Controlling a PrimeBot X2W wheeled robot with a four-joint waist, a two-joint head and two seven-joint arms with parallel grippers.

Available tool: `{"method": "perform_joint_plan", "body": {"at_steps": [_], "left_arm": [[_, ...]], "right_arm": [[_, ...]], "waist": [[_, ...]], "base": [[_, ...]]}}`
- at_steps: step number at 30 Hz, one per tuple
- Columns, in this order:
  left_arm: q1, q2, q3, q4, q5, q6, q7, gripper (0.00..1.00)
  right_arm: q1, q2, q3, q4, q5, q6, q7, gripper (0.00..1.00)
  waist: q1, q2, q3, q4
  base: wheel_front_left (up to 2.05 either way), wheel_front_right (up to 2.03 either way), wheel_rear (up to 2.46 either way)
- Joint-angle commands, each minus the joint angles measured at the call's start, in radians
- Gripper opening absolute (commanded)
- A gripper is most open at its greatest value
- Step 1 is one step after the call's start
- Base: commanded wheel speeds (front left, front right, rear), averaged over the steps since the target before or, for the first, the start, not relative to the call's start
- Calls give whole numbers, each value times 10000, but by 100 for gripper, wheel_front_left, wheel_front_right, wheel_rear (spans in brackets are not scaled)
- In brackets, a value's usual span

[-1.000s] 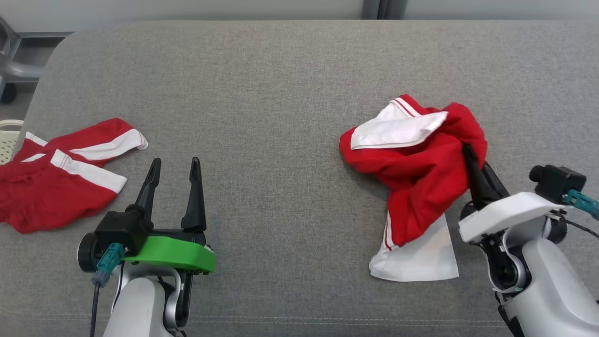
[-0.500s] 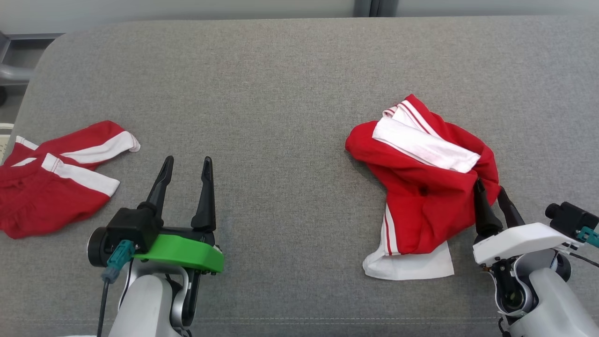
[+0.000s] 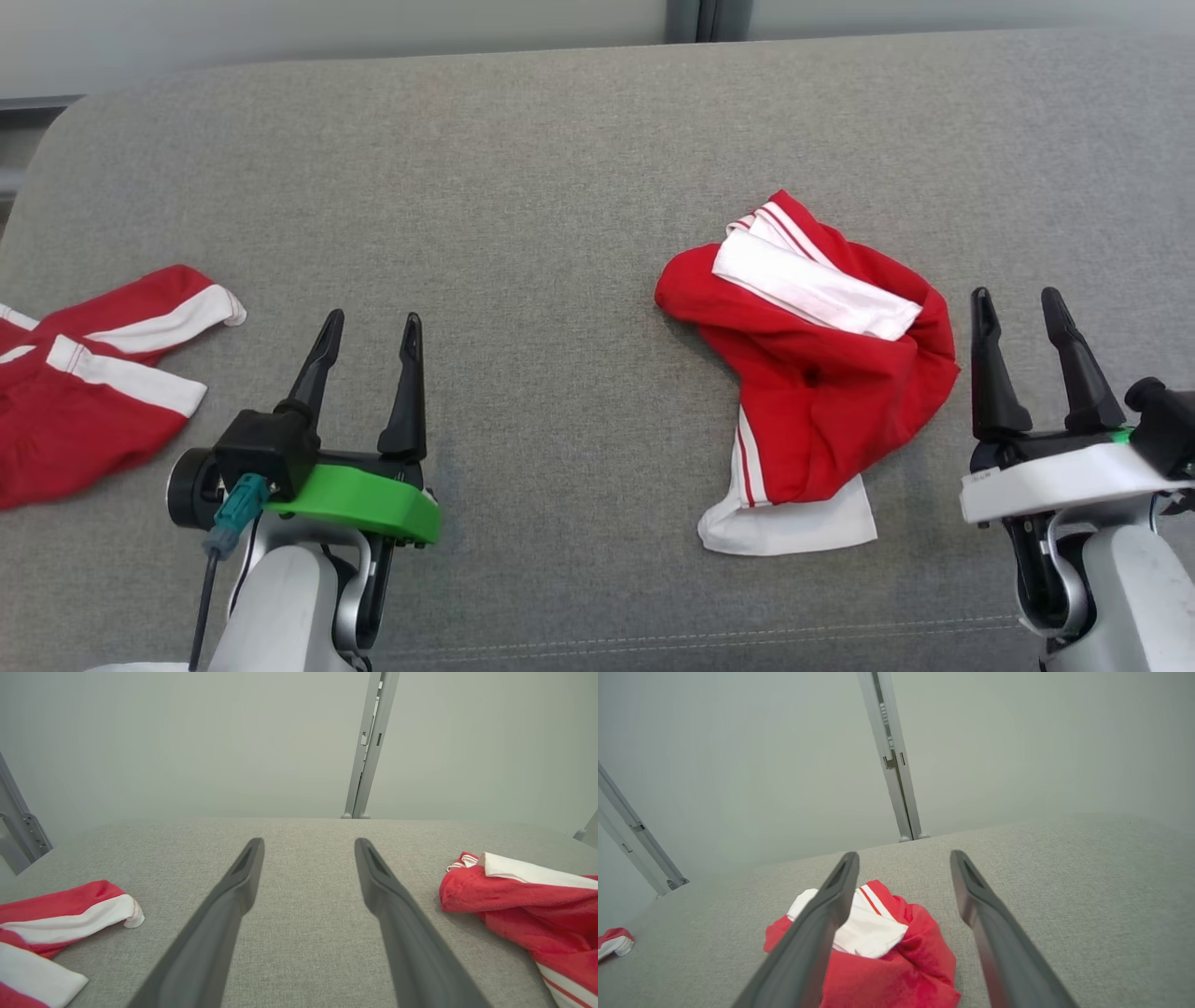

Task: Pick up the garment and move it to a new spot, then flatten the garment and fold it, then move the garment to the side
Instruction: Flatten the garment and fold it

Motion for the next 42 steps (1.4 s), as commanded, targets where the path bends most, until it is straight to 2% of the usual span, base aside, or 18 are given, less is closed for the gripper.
{"method": "perform_joint_plan", "body": {"at_steps": [1,5,11,23,31,35,42], "left_arm": [[-6,58,29,-39,32,39,17,100],[128,178,35,-52,31,107,75,100],[397,297,101,33,-1,296,129,100],[1718,647,358,-292,118,999,406,100],[2037,723,229,-714,134,1118,618,100],[1573,745,-138,-851,204,780,823,100],[324,465,-1509,-325,-243,-335,2185,100]], "right_arm": [[228,-2,50,-179,-361,0,-20,100],[843,130,304,-1007,-1355,0,69,100],[1826,487,702,-1986,-1948,-2,464,100],[2917,892,482,-2633,-1919,-2,933,100],[3022,970,346,-2754,-1871,-2,972,100],[2939,993,389,-2814,-1842,-2,1004,100],[2554,1035,692,-2765,-1841,-2,959,100]], "waist": [[0,0,-88,-112],[0,0,-231,-245],[0,0,-599,-378],[0,0,-1340,-439],[0,0,-1409,-320],[0,0,-1269,-388],[0,0,-781,-1132]], "base": [[0,0,0],[0,0,0],[0,0,0],[0,0,0],[0,0,0],[0,0,0],[0,0,0]]}}
